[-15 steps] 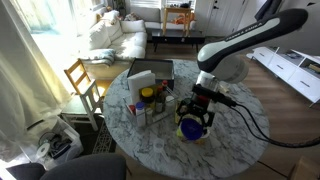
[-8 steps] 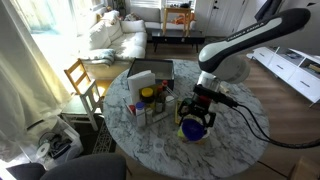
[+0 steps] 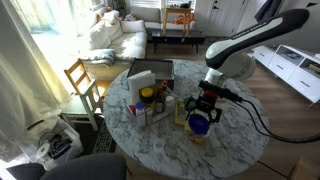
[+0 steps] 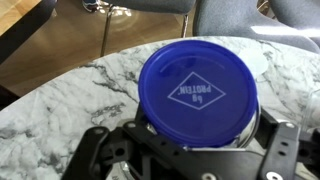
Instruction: Put the bowl with the blue lid on top of the yellow bowl and the put the measuring cup on top
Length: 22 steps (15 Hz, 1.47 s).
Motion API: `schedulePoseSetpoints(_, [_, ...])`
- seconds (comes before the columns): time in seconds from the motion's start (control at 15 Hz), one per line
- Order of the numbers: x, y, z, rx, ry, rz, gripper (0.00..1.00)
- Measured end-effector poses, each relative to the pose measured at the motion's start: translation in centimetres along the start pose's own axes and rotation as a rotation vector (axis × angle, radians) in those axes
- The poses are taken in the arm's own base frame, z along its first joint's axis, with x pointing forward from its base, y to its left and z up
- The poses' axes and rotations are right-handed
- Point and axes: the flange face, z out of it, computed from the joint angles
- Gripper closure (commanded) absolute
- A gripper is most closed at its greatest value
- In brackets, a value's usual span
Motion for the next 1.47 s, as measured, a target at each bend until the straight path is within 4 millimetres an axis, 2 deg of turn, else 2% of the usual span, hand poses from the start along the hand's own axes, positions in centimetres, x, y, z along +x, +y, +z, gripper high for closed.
schedulePoseSetpoints(0.53, [2.6, 2.1, 0.0, -0.012, -0.036, 0.121, 0.31])
schedulePoseSetpoints(1.47, [3.9, 2.2, -0.3, 0.001, -0.040, 0.227, 0.31])
